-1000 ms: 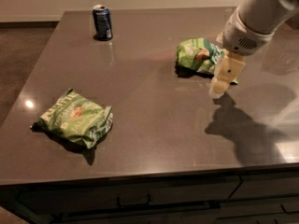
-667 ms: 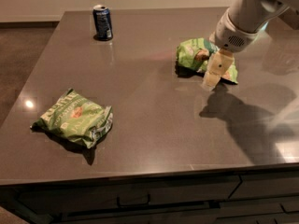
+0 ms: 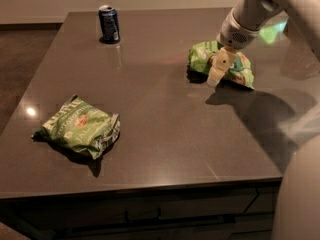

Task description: Move green rice chip bag near green jalapeno chip bag

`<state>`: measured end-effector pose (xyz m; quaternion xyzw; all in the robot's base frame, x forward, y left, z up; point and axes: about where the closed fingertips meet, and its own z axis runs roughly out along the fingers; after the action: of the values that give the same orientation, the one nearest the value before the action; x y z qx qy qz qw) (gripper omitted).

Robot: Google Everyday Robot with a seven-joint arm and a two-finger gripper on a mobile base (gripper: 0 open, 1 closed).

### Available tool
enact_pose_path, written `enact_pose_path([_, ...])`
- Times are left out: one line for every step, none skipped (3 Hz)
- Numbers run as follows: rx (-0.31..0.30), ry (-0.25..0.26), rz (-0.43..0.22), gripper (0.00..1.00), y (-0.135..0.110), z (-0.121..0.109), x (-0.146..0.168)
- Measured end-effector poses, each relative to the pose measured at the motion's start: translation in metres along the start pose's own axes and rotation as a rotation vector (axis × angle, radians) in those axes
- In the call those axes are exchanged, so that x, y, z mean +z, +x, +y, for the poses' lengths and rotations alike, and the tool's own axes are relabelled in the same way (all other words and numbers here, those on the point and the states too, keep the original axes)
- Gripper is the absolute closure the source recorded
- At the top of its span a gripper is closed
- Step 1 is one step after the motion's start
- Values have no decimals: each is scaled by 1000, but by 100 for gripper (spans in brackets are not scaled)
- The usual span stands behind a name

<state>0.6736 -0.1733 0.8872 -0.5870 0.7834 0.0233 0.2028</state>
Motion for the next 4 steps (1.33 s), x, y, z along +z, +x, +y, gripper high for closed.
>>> enact_pose_path([18,-7,13,3,-2,-16,15])
enact_pose_path([29,-16,22,26,-2,-21,22])
enact_pose_path([12,-23,25,49,-6,-19,21])
enact_pose_path([-74,-47,-6,80,-36,11,2])
